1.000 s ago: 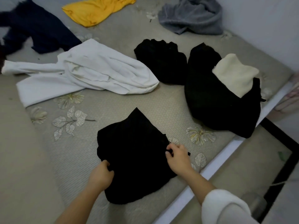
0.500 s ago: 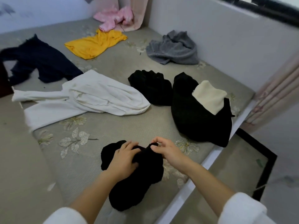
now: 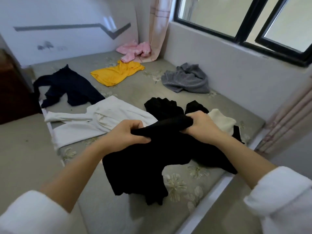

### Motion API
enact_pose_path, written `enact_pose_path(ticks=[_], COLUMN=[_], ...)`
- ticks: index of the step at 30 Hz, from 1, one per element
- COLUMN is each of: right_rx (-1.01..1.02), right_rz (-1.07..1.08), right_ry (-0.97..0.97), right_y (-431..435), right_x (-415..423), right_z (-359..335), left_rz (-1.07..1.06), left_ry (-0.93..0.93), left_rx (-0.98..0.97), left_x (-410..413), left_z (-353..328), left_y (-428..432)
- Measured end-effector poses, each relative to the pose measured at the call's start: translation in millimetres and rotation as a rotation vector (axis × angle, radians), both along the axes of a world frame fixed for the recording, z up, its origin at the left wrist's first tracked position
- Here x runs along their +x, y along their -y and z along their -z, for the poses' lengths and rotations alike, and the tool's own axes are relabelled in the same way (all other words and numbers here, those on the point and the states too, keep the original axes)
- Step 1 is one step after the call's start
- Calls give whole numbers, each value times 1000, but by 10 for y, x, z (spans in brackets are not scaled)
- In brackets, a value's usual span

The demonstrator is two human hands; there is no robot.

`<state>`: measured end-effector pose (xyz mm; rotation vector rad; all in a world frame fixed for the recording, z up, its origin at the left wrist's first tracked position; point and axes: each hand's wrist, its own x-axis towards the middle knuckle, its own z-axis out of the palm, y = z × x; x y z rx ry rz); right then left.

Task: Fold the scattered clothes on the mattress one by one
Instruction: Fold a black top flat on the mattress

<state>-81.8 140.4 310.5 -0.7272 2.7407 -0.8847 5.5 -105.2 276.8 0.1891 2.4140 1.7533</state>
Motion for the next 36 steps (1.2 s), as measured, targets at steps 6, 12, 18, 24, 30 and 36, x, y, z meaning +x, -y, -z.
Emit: enact_pose_path(ticks=[6,12,18,24,30,36], right_rx=[-556,-508,-263,-473,-535,-380], right_rz=[-79,-244,-479,-578,-779,-690], right_ry=[237,263,150,634,655,572], right_y=[-134,-224,-398,-300,-203,-340], right_x=[-284,-734,-1329,-1605,-1578,-1713], right_z=[-526,-863,-1101,-1030,-1132,-1023], left_rz=[-11,-148,-302,-140,-160,-506], left_ry=[69,99,-19,361,422,14], left_rx=[400,64,-418,-191,291,242], left_x=[-112,-345,-533,-480,-344,-267], left_z=[-493,-863,-1259,-1177,-772,-767], left_y=[168,117,-162,-501,-758,-544])
